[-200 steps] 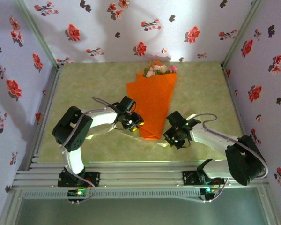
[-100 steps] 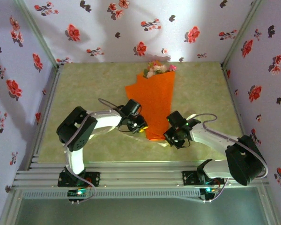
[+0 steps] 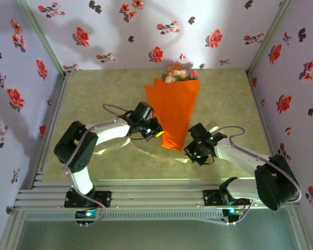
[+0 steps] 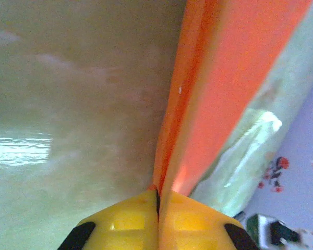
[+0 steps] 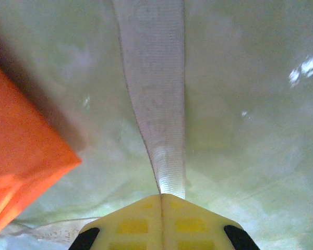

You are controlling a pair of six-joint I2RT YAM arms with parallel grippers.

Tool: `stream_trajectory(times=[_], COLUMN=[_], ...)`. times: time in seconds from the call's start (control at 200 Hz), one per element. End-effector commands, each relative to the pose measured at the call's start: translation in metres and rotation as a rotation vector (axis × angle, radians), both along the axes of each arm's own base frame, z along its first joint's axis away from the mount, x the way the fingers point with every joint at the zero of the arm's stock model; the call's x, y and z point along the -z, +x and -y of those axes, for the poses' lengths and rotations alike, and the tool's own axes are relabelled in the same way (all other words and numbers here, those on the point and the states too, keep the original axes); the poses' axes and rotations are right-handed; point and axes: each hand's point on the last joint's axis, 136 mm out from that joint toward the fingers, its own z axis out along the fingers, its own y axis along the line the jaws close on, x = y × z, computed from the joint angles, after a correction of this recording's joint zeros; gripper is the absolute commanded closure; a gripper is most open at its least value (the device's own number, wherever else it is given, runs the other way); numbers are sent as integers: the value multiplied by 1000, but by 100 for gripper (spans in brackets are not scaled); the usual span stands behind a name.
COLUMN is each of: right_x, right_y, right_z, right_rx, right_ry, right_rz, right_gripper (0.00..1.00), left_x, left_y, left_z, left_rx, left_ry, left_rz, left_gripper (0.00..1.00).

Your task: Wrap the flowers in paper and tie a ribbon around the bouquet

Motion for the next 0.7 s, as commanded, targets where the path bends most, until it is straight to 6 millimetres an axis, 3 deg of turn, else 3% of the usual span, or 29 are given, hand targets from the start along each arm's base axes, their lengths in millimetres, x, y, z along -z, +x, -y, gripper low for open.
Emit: stream_trajectory(times=[0.0,0.105,0.24,0.495,0.61,0.695], right_x=[1,-1,-4,-12,-17,-15], right_y=[15,41,85,186,215,222], right_z=[16,25,40,65,73,71], right_rx=[-2,37,91,217,249,235], right_ry=[-47,-35,-38,-51,-59,-57], right_rz=[27,65,107,188,201,183], right_gripper=[100,100,100,100,100,100], left_x=[-35,-50,-55,-35,-18,-6], left_y=[6,5,-3,-19,-26,-37], left_z=[3,4,0,-5,-6,-17], left_rx=[-18,-16,-25,-38,-39,-45], left_ry=[-64,-87,-109,-138,-126,-70], left_rz=[23,26,0,-69,-105,-151], left_gripper=[100,100,100,100,100,57])
